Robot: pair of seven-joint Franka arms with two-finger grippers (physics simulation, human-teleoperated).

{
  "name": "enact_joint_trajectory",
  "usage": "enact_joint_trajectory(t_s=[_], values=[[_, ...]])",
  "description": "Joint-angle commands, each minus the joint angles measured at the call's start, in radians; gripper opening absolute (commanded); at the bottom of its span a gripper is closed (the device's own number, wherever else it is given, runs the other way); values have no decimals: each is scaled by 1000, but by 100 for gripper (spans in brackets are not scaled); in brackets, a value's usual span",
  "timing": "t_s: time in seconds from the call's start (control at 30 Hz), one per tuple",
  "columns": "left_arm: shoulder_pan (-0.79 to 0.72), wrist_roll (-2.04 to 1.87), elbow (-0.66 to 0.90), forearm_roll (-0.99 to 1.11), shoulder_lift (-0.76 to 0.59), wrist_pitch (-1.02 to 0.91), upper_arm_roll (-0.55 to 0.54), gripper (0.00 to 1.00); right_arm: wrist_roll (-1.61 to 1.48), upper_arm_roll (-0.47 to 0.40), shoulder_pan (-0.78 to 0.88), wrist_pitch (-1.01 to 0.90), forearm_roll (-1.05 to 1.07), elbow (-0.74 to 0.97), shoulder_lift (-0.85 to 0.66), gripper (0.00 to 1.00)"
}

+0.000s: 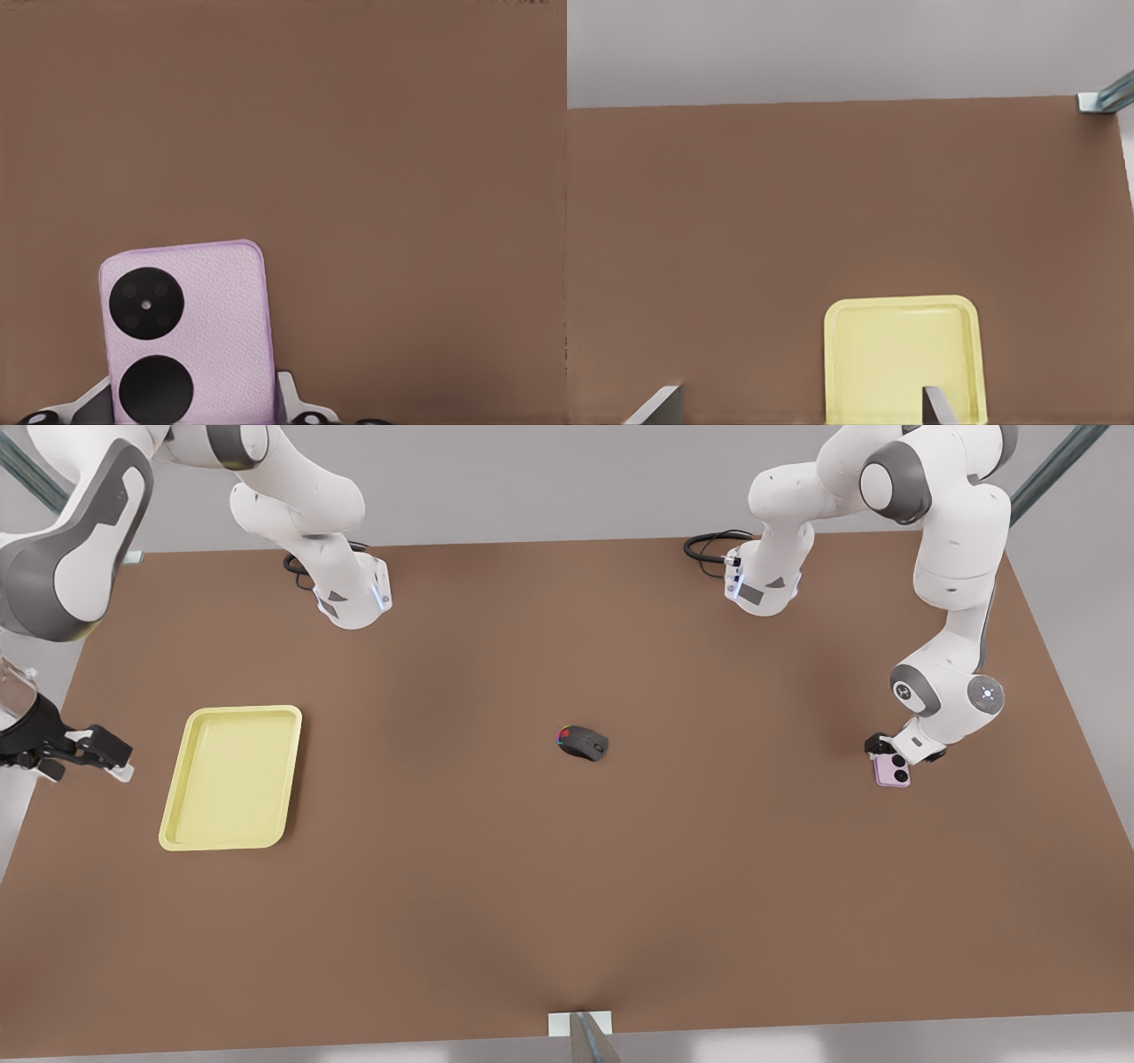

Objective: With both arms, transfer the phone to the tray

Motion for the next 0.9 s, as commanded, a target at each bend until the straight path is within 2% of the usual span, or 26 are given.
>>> enact_joint_trajectory(t_s=[0.0, 0.13, 0.3, 0.6, 0.67, 0.73, 0.8, 0.87], values=[[-2, 48, 1, -4, -4, -4, -7, 79, -4, 36, 24, -63, 3, 2, -4, 100], [-3, 47, 7, -4, -16, -12, -14, 79, -3, 41, 21, -108, 0, 5, -35, 100], [-32, -30, 63, -2, -62, -101, -70, 79, -3, -2, -13, -57, -5, 4, -13, 100], [-522, -720, 273, 5, -70, -325, -66, 79, -6, -2, -4, -123, -8, 8, -28, 100], [-646, -944, 398, 8, -24, -434, -66, 79, -12, -1, -9, -129, -15, 8, -27, 100], [-741, -1163, 596, 10, 67, -567, -66, 79, -9, -5, -12, -169, 3, 8, -28, 100], [-798, -1308, 736, 10, 148, -593, -68, 79, -15, -5, -12, -174, -14, 8, -30, 100], [-871, -1481, 902, -4, 243, -639, -70, 79, -15, 1, -4, -272, -12, 43, -27, 100]])
